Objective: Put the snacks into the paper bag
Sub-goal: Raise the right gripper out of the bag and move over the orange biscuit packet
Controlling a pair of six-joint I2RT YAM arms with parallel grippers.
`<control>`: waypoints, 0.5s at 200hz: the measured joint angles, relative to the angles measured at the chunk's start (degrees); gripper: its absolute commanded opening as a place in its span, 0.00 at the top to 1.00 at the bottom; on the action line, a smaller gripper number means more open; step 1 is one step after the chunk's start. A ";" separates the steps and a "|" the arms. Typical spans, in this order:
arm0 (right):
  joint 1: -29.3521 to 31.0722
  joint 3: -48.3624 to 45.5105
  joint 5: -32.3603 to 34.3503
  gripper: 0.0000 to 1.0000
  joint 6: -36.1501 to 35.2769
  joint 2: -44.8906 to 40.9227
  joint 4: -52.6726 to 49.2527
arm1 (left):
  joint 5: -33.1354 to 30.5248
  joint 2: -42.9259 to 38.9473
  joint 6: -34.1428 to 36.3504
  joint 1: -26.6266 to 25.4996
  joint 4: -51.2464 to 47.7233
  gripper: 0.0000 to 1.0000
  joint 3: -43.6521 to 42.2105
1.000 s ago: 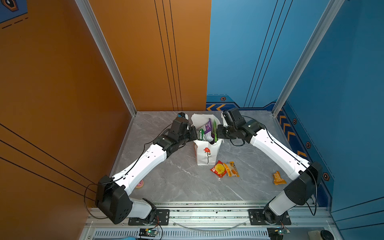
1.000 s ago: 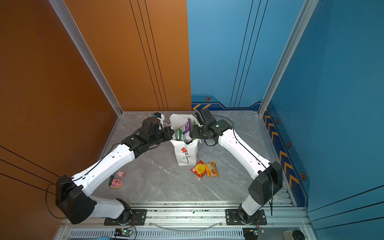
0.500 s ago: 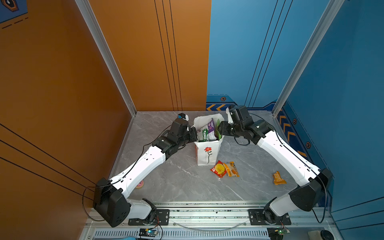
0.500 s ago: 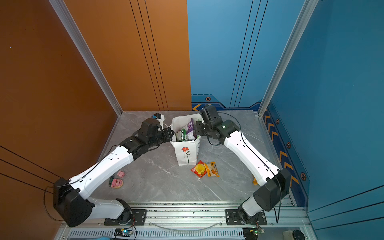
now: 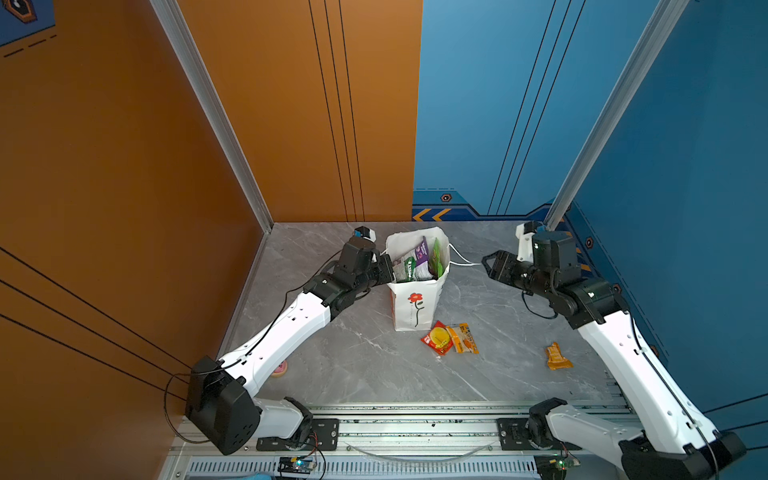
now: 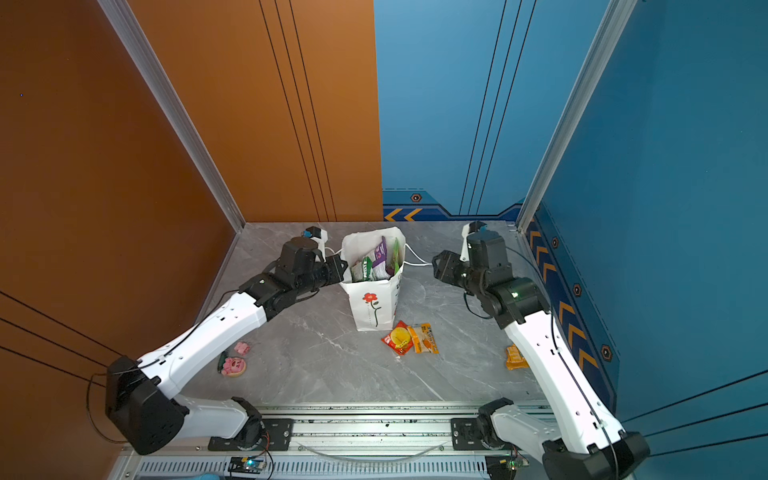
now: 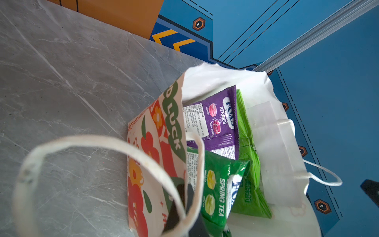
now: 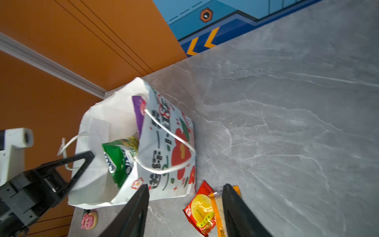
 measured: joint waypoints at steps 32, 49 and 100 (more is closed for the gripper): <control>-5.42 -6.14 -0.66 0.27 1.07 -2.95 -0.02 | 0.22 -0.26 -0.04 0.48 0.66 1.00 -0.66; -8.66 -8.90 -1.27 0.25 1.01 -3.15 -0.26 | 0.24 -0.39 -0.04 0.57 0.74 1.00 -0.83; -10.47 -17.51 -1.60 0.24 1.07 -3.19 -0.42 | 0.31 -0.48 -0.26 0.85 0.76 1.00 -0.94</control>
